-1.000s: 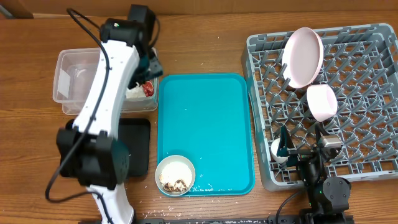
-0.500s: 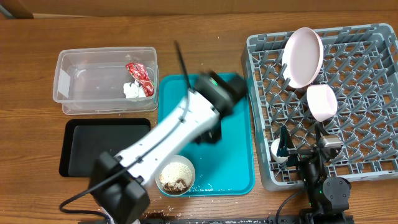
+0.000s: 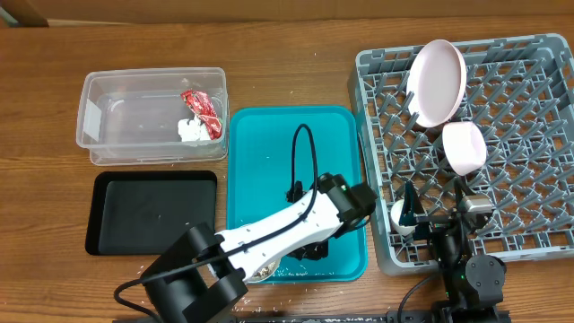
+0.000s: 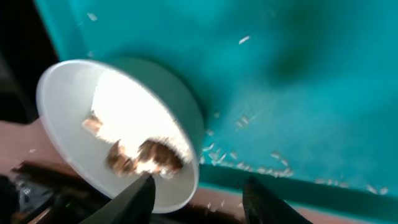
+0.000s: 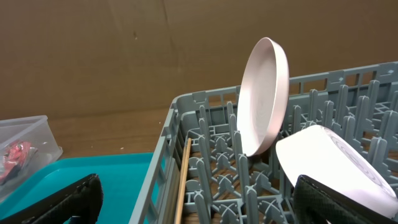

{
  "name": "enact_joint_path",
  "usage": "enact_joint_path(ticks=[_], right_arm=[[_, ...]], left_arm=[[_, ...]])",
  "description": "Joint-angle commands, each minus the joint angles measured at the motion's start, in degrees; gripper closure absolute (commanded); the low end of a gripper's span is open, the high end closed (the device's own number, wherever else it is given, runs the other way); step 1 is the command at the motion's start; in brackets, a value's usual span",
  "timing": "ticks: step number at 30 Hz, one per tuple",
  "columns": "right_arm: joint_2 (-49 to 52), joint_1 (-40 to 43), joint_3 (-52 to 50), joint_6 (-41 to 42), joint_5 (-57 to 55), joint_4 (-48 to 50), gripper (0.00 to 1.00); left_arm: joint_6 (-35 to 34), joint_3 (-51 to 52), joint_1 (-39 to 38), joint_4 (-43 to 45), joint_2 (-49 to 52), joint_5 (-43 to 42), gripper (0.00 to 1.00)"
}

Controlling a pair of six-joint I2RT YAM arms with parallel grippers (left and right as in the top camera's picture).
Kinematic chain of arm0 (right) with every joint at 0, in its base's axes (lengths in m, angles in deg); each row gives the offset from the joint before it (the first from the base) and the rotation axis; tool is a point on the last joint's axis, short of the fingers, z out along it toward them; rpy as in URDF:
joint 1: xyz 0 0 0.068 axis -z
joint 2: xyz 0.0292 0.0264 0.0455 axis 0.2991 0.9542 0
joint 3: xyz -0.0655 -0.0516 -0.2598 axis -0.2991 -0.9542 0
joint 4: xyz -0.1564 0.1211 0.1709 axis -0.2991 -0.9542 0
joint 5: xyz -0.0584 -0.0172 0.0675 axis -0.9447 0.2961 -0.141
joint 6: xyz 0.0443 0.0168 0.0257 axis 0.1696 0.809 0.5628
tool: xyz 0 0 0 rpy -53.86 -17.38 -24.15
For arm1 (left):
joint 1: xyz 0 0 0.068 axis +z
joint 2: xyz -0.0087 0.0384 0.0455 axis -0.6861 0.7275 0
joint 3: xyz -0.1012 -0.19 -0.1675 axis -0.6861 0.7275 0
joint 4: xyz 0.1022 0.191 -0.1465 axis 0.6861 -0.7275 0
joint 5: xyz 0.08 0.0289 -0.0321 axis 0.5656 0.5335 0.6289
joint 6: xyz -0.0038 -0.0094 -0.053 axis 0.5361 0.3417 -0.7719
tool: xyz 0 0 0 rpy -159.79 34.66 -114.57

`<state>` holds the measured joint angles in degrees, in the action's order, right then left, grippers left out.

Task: Sort waste into correct bins and load items into the dishwasher
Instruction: 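Grasp the small white bowl of food scraps with the left gripper, then tip the bowl over the black tray to dump the scraps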

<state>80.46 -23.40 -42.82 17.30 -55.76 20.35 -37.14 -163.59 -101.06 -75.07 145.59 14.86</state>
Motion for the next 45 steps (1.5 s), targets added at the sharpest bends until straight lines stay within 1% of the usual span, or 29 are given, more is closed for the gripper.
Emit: enact_joint_path(ticks=[1, 2, 3, 6, 8, 10, 11, 14, 17, 19, 22, 27, 31, 35, 37, 39, 42, 43, 45], right_arm=[[-0.55, 0.24, -0.59, -0.15, 0.09, 0.39, 0.0], [-0.55, 0.24, -0.59, -0.15, 0.09, 0.39, 0.0], [-0.55, 0.24, -0.59, -0.15, 0.09, 0.39, 0.0], [-0.55, 0.24, -0.59, -0.15, 0.09, 0.39, 0.0], [-0.55, 0.24, -0.59, -0.15, 0.09, 0.39, 0.0], [-0.55, 0.24, -0.59, -0.15, 0.09, 0.39, 0.0], [-0.55, 0.24, -0.59, -0.15, 0.09, 0.39, 0.0], [-0.55, 0.24, -0.59, -0.15, 0.09, 0.39, 0.0], [-0.55, 0.24, -0.59, -0.15, 0.09, 0.39, 0.0], [-0.55, 0.24, -0.59, -0.15, 0.09, 0.39, 0.0], [-0.55, 0.24, -0.57, -0.15, 0.09, 0.39, 0.0], [-0.55, 0.24, -0.59, -0.15, 0.09, 0.39, 0.0], [-0.55, 0.24, -0.59, -0.15, 0.09, 0.39, 0.0], [-0.55, 0.24, -0.59, -0.15, 0.09, 0.39, 0.0], [-0.55, 0.24, -0.59, -0.15, 0.09, 0.39, 0.0], [-0.55, 0.24, -0.59, -0.15, 0.09, 0.39, 0.0], [-0.55, 0.24, -0.59, -0.15, 0.09, 0.39, 0.0], [-0.55, 0.24, -0.59, -0.15, 0.09, 0.39, 0.0], [-0.55, 0.24, -0.59, -0.17, 0.09, 0.39, 0.0]], left_arm=[[2.86, 4.31, 0.07, 3.89, 0.17, -2.21, 0.51], [3.54, 5.88, 0.07, 5.33, 0.17, -3.3, 0.51], [3.41, 7.3, 0.13, 6.29, 0.17, -3.61, 0.53], [3.45, 9.25, 0.94, 7.91, 0.17, -2.45, 0.63], [3.45, 9.09, 1.75, 8.09, 0.07, -1.84, 0.82], [3.45, 9.09, 2.34, 8.33, 0.07, -1.84, 0.93], [3.52, 9.07, 2.78, 8.41, 0.07, -1.77, 0.96], [3.5, 8.92, 4.26, 8.31, -0.5, -1.66, 0.96], [3.76, 8.52, 6.88, 8.39, -3.54, -2.29, 0.96], [6.51, 8.44, 8.98, 9.57, -6.95, -4.42, 0.96], [11.89, 8.44, 13.53, 12.0, -14.73, -9.07, 0.96], [19.58, 8.46, 25.75, 14.51, -28.92, -17.79, 0.96], [26.47, 9.01, 37.88, 14.29, -35.82, -23.3, 0.96], [34.93, 12.55, 50.84, 14.49, -38.07, -32.63, 0.96], [39.95, 15.93, 56.96, 16.02, -38.05, -39.43, 0.96], [44.24, 20.02, 63.08, 18.8, -38.05, -47.25, 0.96], [51.54, 25.79, 72.81, 23.08, -38.03, -61.29, 0.96], [54.88, 27.36, 76.54, 23.61, -38.01, -66.03, 0.96], [60.59, 29.38, 82.58, 23.15, -37.99, -71.95, 0.96]])
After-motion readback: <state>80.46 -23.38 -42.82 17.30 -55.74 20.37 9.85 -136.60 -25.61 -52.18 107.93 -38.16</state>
